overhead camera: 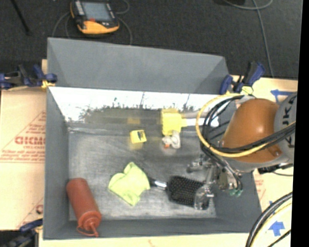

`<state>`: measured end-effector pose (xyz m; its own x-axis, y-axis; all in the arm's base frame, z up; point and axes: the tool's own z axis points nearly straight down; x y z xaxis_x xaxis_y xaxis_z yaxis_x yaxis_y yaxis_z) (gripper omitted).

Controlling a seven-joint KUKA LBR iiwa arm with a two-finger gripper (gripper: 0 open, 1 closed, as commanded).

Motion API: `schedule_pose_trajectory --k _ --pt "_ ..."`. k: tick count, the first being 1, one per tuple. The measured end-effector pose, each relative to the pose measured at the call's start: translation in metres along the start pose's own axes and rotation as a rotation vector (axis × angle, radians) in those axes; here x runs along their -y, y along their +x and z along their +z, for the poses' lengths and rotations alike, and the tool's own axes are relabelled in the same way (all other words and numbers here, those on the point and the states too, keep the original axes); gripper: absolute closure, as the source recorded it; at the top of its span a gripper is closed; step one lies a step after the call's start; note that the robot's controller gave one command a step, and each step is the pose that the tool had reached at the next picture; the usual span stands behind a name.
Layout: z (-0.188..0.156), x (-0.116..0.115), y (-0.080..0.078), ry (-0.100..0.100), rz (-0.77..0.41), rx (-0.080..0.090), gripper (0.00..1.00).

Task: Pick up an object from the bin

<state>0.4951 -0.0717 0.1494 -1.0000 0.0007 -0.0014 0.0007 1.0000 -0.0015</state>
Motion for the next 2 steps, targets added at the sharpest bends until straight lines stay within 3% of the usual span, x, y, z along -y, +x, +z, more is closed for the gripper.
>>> schedule_pose_trajectory --k 1,2 --pt "0.049 0.003 0.000 -0.002 0.121 0.009 0.00" --pt "0.074 0.006 -0.006 0.000 0.111 0.016 0.00"
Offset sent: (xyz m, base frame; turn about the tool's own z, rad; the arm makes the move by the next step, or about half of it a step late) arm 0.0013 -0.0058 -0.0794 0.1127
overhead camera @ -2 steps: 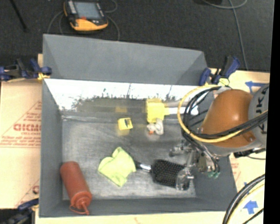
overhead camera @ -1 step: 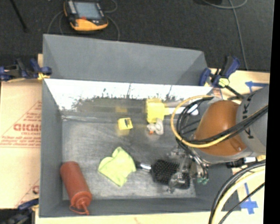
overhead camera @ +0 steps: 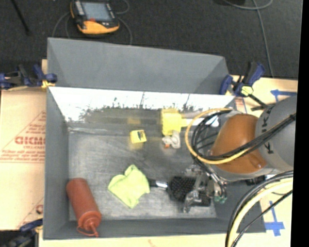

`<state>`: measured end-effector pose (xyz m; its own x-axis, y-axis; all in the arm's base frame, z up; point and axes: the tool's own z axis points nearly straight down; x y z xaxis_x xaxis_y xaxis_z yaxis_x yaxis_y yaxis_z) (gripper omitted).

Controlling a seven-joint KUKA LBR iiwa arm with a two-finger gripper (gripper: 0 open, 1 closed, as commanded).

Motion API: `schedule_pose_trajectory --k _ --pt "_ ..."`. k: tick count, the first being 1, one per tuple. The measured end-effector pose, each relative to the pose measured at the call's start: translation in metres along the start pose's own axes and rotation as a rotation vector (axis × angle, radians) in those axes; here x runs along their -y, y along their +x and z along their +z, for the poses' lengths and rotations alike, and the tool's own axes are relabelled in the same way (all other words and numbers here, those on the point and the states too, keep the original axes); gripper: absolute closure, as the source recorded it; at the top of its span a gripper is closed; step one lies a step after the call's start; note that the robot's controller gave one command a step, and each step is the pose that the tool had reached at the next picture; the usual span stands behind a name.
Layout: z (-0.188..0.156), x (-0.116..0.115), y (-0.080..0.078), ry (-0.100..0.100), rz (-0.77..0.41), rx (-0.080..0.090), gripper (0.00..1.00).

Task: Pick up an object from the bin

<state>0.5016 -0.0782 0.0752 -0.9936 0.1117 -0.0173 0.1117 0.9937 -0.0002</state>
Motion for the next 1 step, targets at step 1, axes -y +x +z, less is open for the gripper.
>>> schedule_pose_trajectory --k 1 --pt "0.0001 0.0000 -0.0005 -0.003 0.034 -0.001 0.00"
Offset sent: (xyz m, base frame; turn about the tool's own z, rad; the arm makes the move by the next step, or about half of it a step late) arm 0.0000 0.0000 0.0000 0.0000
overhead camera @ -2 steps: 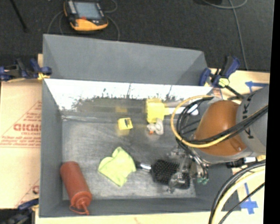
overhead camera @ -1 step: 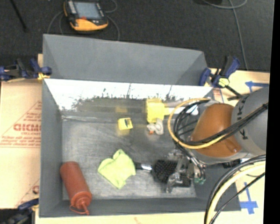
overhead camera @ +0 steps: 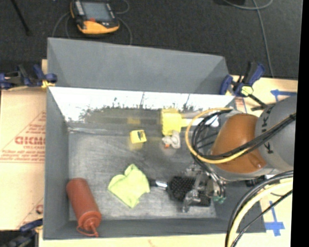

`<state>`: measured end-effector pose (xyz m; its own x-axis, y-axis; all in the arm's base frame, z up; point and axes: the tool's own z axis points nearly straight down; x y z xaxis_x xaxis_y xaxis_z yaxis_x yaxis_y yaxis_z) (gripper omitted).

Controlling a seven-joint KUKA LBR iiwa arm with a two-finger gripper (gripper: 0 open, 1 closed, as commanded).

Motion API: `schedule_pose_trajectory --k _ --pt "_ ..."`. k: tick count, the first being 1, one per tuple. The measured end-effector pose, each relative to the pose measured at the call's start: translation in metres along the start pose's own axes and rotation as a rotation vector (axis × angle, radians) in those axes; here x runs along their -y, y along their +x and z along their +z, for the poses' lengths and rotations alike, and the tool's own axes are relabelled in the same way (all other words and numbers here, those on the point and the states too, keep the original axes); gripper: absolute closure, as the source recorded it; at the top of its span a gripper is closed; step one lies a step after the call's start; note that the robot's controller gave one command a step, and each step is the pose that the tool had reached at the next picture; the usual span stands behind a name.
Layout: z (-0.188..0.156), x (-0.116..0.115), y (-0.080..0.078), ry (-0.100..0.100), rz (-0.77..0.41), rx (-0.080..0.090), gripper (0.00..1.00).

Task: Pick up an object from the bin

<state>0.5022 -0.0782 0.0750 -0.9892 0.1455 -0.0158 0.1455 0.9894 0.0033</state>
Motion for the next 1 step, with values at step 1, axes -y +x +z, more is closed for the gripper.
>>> schedule_pose_trajectory --k 1 --pt "-0.0028 -0.0003 -0.0019 0.003 -0.036 -0.006 0.00"
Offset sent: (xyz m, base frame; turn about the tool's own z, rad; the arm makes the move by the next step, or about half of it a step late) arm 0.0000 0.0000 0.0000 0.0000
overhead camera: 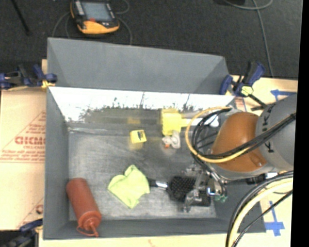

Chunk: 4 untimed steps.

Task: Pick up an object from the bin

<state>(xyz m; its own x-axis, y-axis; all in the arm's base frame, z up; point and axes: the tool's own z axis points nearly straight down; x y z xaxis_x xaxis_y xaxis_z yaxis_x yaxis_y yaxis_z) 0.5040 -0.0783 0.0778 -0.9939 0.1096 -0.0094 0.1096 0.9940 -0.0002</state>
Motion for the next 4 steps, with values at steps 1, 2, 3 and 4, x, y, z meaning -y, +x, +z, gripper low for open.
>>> schedule_pose_trajectory --k 1,2,3,4 --pt "-0.002 0.000 -0.002 -0.001 0.031 0.004 1.00" --pt "-0.002 0.000 -0.002 -0.001 0.031 0.004 1.00" --pt "-0.005 0.000 -0.001 -0.001 0.031 0.002 1.00" --pt "-0.020 0.000 -0.001 -0.001 0.029 -0.003 1.00"
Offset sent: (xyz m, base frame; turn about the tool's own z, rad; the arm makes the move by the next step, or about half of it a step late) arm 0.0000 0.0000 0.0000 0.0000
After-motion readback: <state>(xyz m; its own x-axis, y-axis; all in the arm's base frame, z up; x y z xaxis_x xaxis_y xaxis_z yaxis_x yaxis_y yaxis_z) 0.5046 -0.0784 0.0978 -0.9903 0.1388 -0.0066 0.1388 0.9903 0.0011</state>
